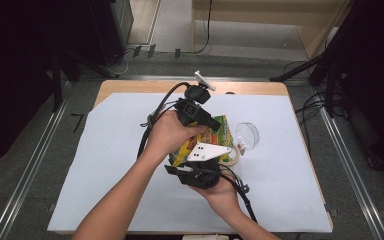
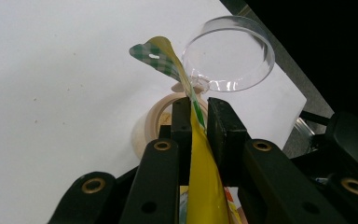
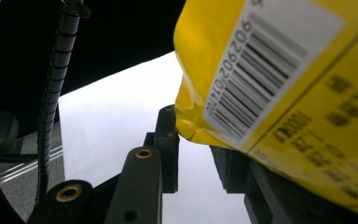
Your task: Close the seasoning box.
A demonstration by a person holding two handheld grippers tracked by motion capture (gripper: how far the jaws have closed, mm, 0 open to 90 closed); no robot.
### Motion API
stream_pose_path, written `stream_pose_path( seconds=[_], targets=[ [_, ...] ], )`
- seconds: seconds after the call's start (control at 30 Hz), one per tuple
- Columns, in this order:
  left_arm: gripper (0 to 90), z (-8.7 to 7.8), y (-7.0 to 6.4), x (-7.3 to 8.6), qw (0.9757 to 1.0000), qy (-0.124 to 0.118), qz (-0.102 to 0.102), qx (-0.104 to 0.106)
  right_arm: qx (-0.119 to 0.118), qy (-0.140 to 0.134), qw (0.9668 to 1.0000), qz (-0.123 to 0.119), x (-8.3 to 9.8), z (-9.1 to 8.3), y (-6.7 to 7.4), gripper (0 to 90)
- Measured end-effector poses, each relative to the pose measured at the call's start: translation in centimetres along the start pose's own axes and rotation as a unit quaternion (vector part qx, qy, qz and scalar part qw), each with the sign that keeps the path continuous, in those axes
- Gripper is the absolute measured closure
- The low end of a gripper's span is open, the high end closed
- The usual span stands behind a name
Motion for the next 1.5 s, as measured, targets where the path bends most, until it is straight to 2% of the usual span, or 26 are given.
stream_pose_path(
  seconds=[0.53, 1.5],
  targets=[
    [81.9, -1.1, 0.5, 0.6, 0.9998, -0.015, -0.009, -0.010, -0.011, -0.001, 0.9999, -0.011, -0.3, 0.7, 0.6, 74.1],
    [81.8, -0.7, 0.5, 0.4, 0.9999, -0.011, -0.006, -0.005, -0.007, -0.001, 0.9999, -0.007, -0.2, 0.7, 0.3, 74.1]
  ],
)
Point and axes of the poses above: each handheld gripper's, and its own axes: z roughly forward along the jaws, x roughly out of its underside, y roughly to its left, the point moved 8 cm from there along z, roughly forward along the jaws, and after that the axes turned 7 degrees about x, right-handed, at the moved point
